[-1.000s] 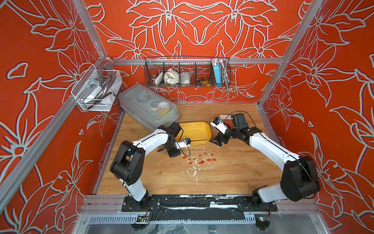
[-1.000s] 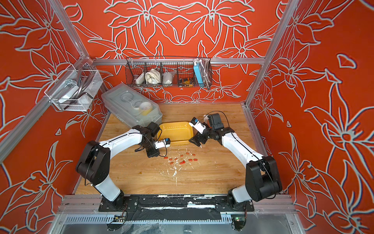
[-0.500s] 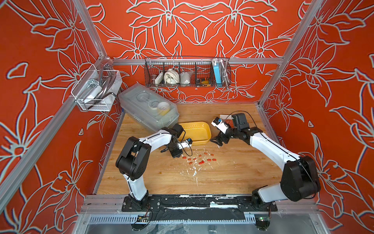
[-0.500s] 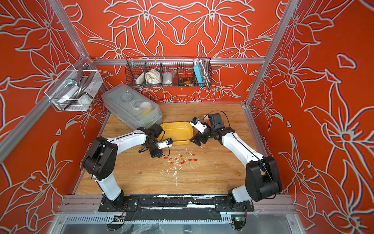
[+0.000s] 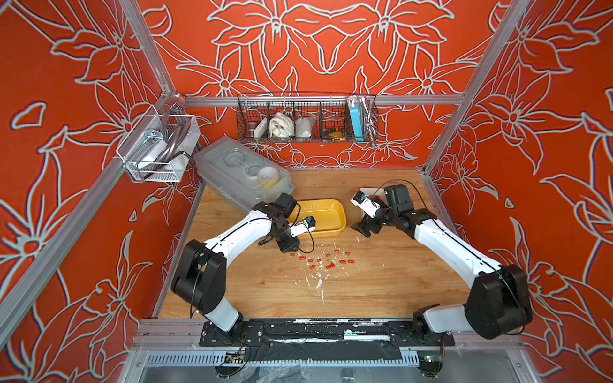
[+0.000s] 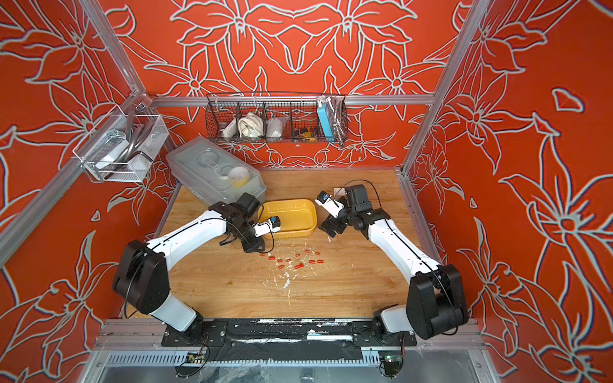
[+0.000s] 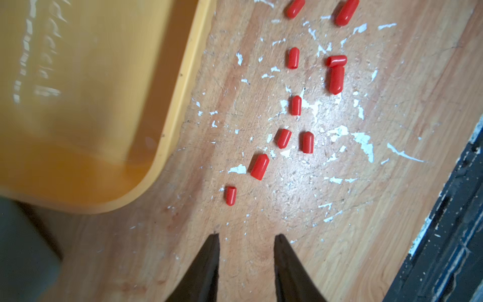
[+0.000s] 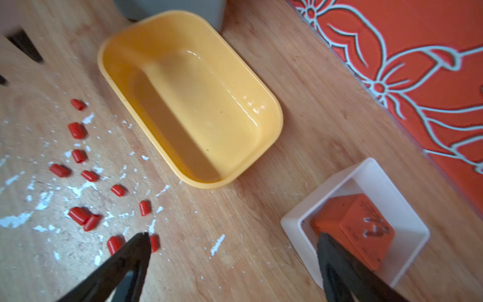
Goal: Take the screw protection sleeves out of the storage box
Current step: Place the screw protection sleeve at the center of the board, then reset both arms
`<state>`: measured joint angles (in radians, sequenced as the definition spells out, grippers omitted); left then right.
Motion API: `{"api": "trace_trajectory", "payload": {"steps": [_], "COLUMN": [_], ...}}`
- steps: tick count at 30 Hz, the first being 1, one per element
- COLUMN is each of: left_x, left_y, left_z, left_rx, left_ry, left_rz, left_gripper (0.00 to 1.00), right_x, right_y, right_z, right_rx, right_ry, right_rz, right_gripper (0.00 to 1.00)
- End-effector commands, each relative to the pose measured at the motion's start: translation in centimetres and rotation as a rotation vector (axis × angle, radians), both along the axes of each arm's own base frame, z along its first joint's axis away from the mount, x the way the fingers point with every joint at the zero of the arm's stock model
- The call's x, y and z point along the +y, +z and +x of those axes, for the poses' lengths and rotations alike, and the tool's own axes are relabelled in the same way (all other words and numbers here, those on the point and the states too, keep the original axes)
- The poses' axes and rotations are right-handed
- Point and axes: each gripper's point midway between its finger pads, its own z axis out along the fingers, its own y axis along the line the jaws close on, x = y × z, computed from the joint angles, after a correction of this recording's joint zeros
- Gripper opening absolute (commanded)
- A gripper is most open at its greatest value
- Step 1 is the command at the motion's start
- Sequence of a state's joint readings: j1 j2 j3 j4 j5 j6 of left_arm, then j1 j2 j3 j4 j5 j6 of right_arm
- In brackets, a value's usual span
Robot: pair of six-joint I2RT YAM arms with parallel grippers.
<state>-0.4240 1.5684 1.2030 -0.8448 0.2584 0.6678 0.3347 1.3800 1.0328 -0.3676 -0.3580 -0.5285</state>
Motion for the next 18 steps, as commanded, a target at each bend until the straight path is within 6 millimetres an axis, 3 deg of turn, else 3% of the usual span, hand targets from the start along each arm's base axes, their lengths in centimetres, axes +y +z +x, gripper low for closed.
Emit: {"api": "trace_trajectory", "payload": {"steps": [1, 11, 15, 18], "left_x": [1.2, 5.8, 8.1, 10.4], "left_y": [2.5, 7.8, 8.8, 9.7], "left_z": [0.2, 4.9, 6.0, 6.5], "left_rx": [-0.044, -0.275, -0.371, -0.469], "left_ry": [0.026, 0.289, 0.417, 0.513], "left_rz": [-0.012, -0.068, -0.08, -0.068], "left_gripper": [0.41, 0.54, 0.7, 0.88], "right_x": [-2.8, -8.6, -10.2, -11.7], "right_y": [0.7, 3.4, 5.2, 6.5], "right_z": [0.9, 3.7, 4.4, 4.6], "right_rx": [-0.072, -0.127, -0.178, -0.205], "right_ry": [-0.058, -0.273, -0.333, -0.386], "right_rz": [-0.152, -0.441, -0.496, -0.518], "right_gripper": [0.99, 0.99, 0.99, 0.99]}}
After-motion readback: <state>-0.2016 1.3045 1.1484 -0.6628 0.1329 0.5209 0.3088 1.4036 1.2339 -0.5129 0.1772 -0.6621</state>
